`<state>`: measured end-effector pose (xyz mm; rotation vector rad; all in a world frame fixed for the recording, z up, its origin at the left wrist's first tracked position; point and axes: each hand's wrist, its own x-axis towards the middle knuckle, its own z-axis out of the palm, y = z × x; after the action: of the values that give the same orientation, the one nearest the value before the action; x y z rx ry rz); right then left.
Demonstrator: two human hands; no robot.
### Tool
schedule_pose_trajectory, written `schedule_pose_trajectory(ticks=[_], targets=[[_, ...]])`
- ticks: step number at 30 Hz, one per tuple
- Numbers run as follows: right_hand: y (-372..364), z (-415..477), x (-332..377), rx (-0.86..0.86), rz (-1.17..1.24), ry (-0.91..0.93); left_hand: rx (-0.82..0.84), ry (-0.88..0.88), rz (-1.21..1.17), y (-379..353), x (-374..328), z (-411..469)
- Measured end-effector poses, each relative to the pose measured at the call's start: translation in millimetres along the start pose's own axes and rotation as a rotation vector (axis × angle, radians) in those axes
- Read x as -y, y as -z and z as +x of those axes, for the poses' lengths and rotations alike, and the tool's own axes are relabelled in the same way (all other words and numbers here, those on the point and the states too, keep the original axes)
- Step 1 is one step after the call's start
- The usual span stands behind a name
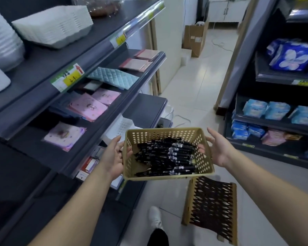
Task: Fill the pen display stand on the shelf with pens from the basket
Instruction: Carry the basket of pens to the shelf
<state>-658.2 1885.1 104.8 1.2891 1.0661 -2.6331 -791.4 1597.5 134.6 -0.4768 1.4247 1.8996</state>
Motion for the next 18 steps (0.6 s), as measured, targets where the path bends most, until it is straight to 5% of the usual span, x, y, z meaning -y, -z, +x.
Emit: schedule_pose_trajectory(ticks=[18], targets=[[-27,118,90,-0.238,0.053,0.101,0.127,0.014,0.229,-88,-96,167]])
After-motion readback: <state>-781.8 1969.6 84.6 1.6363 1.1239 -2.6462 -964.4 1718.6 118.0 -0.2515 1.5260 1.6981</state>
